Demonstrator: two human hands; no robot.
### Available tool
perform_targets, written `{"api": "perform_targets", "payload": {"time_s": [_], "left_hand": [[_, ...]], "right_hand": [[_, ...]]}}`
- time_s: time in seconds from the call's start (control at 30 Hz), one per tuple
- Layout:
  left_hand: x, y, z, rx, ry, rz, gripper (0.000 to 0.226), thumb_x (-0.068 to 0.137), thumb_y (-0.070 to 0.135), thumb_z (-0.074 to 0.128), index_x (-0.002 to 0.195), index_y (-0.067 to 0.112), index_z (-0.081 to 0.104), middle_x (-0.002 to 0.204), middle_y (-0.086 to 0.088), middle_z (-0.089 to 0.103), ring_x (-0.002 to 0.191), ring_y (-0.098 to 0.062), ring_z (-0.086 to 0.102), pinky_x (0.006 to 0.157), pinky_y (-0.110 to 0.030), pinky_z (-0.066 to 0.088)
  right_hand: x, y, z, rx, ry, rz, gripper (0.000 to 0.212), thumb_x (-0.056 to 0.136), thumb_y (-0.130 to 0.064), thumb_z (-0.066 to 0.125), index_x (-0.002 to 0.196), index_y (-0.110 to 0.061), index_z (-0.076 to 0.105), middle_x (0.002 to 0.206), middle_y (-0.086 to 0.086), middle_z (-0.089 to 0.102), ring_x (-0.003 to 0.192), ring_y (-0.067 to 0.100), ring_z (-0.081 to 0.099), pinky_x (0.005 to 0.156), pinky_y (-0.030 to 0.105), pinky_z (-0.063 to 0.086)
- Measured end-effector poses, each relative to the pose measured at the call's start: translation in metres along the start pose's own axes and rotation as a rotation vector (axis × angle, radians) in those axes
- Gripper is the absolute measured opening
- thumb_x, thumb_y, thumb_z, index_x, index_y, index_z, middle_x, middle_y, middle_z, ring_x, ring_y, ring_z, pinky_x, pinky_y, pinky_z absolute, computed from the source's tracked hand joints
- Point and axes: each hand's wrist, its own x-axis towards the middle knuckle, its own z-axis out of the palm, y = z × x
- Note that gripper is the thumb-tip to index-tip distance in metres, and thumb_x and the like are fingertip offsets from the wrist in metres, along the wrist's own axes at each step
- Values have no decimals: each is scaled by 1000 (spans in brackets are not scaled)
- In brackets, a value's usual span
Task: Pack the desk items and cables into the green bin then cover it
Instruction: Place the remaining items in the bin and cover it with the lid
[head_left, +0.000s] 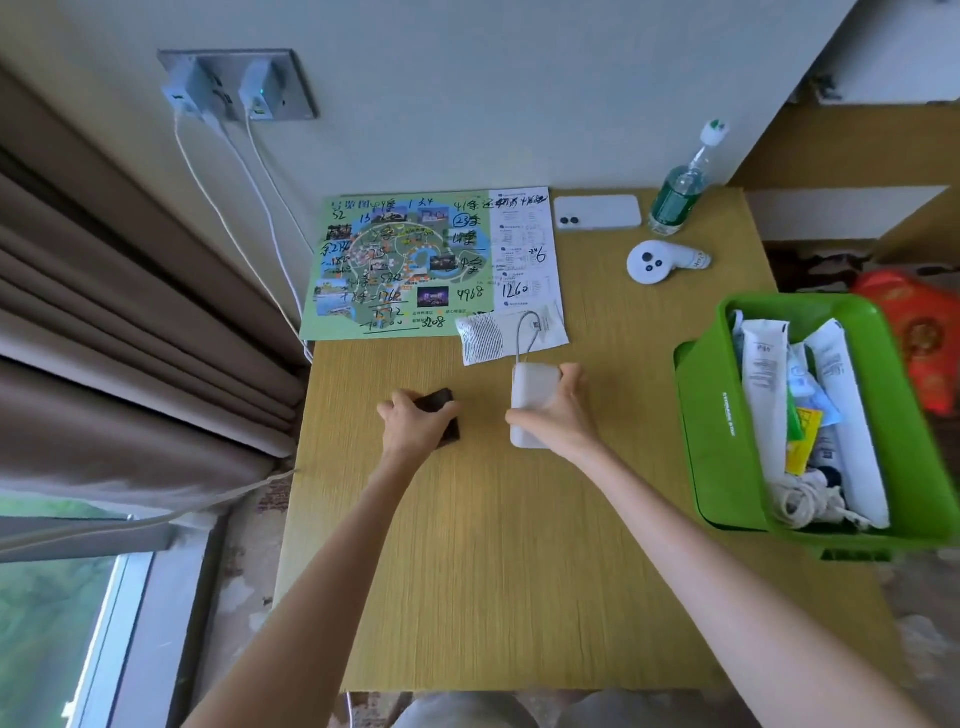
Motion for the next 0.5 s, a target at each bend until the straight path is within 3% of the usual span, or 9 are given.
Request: {"api": "perform_targets", "payload": {"time_s": [0.13, 0.2, 0.37, 0.5], "left_hand": [[15, 47, 9, -170, -113, 63, 52, 89, 35, 61, 128, 7, 43, 127, -12, 32, 89, -19, 49, 72, -32, 57], [22, 73, 16, -148, -141, 106, 49, 90, 35, 58, 126, 6, 42, 127, -14, 33, 99, -27, 49, 83, -42, 57], [45, 125, 39, 270, -52, 281, 64, 81, 47, 67, 127, 11, 42, 124, -9, 45, 108, -30, 53, 91, -43, 44], [67, 139, 65, 561, -82, 389, 66, 77, 37, 72, 132, 16, 41, 130, -11, 42, 119, -30, 45, 95, -42, 44]], "right_hand": [[2, -16, -52, 127, 126, -62, 72, 65, -24, 79, 113, -23, 26, 115, 3, 33, 104, 22, 47, 82, 45, 53], [3, -22, -78, 174, 193, -75, 71, 66, -21, 78, 113, -26, 26, 114, 0, 32, 94, 12, 48, 74, 39, 51], [-3, -23, -139, 273, 285, -95, 71, 69, -16, 75, 117, -31, 25, 114, 1, 43, 91, 12, 51, 60, 29, 45], [-13, -7, -179, 251, 403, -82, 73, 71, -9, 73, 118, -35, 24, 104, -10, 45, 85, 7, 51, 56, 26, 43]]}}
